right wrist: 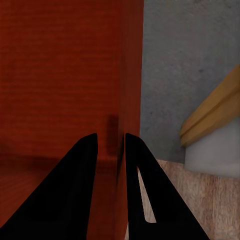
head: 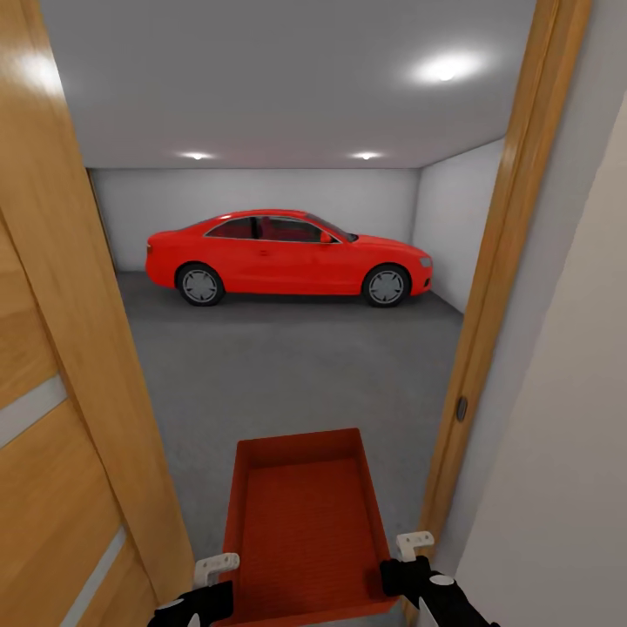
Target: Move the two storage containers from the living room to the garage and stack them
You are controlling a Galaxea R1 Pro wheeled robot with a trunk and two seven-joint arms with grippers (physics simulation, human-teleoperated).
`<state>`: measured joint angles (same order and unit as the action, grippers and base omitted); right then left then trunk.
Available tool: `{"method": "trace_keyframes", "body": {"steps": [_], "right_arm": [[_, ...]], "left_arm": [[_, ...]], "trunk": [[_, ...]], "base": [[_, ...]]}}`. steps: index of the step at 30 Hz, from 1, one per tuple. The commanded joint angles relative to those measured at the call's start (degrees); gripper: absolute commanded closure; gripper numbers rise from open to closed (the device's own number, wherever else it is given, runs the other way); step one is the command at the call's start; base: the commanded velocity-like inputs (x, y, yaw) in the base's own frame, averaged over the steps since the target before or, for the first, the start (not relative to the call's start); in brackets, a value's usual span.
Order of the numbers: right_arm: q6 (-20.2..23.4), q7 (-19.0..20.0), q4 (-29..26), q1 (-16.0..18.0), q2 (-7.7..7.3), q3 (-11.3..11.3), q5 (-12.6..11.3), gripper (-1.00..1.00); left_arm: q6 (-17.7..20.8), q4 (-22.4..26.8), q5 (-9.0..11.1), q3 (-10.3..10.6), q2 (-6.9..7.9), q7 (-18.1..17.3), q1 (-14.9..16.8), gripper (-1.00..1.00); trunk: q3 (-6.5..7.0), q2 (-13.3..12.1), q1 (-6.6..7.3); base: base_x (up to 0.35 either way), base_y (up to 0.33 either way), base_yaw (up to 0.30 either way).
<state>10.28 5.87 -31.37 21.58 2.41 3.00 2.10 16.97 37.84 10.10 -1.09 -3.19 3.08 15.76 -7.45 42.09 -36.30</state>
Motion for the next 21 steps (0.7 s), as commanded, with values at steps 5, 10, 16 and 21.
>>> {"method": "trace_keyframes", "body": {"steps": [5,10,16,21], "right_arm": [[0.4,2.2,0.0,0.1,-0.04,-0.2,-2.4,1.00],[0.4,2.2,0.0,0.1,-0.05,-0.2,-2.4,1.00],[0.4,2.2,0.0,0.1,-0.06,-0.2,-2.4,1.00],[0.4,2.2,0.0,0.1,-0.05,-0.2,-2.4,1.00]], "left_arm": [[-1.9,0.2,-3.5,0.0,0.90,1.6,0.0,1.00],[-1.9,0.2,-3.5,0.0,0.90,1.6,0.0,1.00],[-1.9,0.2,-3.5,0.0,0.90,1.6,0.0,1.00],[-1.9,0.2,-3.5,0.0,0.90,1.6,0.0,1.00]], "trunk": [[-0.10,0.1,-0.02],[-0.10,0.1,-0.02],[-0.10,0.1,-0.02],[-0.10,0.1,-0.02]], "base": [[0.207,0.000,0.000],[0.313,0.000,0.000],[0.260,0.000,0.000],[0.039,0.049,0.000]]}}
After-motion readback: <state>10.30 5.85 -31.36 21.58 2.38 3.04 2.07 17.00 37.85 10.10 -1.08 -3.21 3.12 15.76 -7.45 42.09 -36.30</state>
